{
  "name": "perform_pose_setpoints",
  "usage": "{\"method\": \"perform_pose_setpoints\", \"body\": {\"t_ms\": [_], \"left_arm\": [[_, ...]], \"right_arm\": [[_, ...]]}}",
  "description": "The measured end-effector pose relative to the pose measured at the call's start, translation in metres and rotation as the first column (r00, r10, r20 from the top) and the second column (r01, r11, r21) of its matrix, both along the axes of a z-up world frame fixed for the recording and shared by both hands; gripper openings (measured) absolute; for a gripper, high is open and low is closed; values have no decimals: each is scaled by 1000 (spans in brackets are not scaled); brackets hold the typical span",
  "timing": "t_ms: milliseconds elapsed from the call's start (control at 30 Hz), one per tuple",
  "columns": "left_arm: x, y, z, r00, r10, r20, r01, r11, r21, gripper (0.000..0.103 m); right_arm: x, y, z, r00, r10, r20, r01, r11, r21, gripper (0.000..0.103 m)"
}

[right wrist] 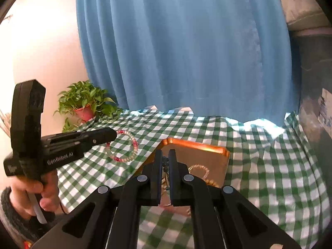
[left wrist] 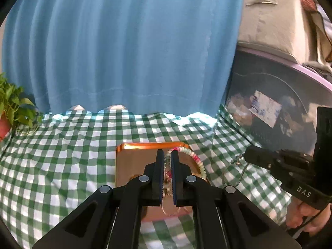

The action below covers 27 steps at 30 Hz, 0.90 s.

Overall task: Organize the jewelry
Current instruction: 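Lower both bracelets into the tray and open both grippers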

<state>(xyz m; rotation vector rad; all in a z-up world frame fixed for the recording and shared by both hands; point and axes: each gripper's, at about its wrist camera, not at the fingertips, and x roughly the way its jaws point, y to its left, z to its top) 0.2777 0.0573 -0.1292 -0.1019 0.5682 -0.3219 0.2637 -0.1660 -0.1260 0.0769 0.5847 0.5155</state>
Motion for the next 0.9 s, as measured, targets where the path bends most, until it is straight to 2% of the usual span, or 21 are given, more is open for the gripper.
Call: {"method": "perform_pose_setpoints", "body": {"t_ms": [200,367,567,633,767,900], "left_arm": [[54,2,-28,998,-6,-60,4,1000,-27,6],[102,-5,-54,993,-15,-119,14,1000,-7,6],[152,-18,-86,982,-15,-191,26,998,56,6],[164,-21,-94,978,14,-210,7,995,98,6],[189,-19,-120,956,77,-284,-30,986,166,6],[207,-21,-148,925,78,-373,-1,979,202,6]], "right_arm": [[50,5,-20,1000,13,-25,-14,1000,-20,5],[96,23,-52,998,37,-55,-41,997,-68,5],[145,42,-82,994,48,-98,-59,993,-104,5],[157,49,-88,993,59,-103,-70,992,-104,5],[183,60,-110,989,37,-140,-57,988,-146,5],[207,63,-146,969,-21,-248,-25,983,-181,5]]}}
